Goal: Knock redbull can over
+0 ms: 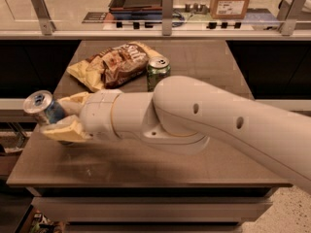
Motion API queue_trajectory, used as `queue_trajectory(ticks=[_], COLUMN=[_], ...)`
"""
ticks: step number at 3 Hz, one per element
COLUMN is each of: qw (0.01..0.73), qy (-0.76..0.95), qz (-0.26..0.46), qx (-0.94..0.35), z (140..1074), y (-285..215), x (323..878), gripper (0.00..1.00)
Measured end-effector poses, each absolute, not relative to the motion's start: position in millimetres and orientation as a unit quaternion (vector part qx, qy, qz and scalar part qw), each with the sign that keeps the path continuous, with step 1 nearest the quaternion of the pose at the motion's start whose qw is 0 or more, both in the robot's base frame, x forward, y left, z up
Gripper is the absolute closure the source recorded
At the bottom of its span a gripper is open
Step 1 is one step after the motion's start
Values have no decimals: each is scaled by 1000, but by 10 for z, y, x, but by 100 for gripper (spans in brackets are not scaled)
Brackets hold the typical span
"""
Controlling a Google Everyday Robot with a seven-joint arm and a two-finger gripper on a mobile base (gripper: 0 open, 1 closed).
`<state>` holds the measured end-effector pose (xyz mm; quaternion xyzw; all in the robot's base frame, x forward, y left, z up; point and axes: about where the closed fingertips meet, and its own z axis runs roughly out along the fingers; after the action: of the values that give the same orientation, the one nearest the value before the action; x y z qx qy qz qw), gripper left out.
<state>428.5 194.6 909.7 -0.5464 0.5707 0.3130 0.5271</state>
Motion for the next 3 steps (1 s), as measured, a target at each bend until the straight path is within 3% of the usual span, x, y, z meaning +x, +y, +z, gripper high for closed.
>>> queue_trajectory(ticks=[3], qw=[457], qy=[613], qz=[195], qx=[-614], z=[9352], y=[1416], x=[4469], gripper=[100])
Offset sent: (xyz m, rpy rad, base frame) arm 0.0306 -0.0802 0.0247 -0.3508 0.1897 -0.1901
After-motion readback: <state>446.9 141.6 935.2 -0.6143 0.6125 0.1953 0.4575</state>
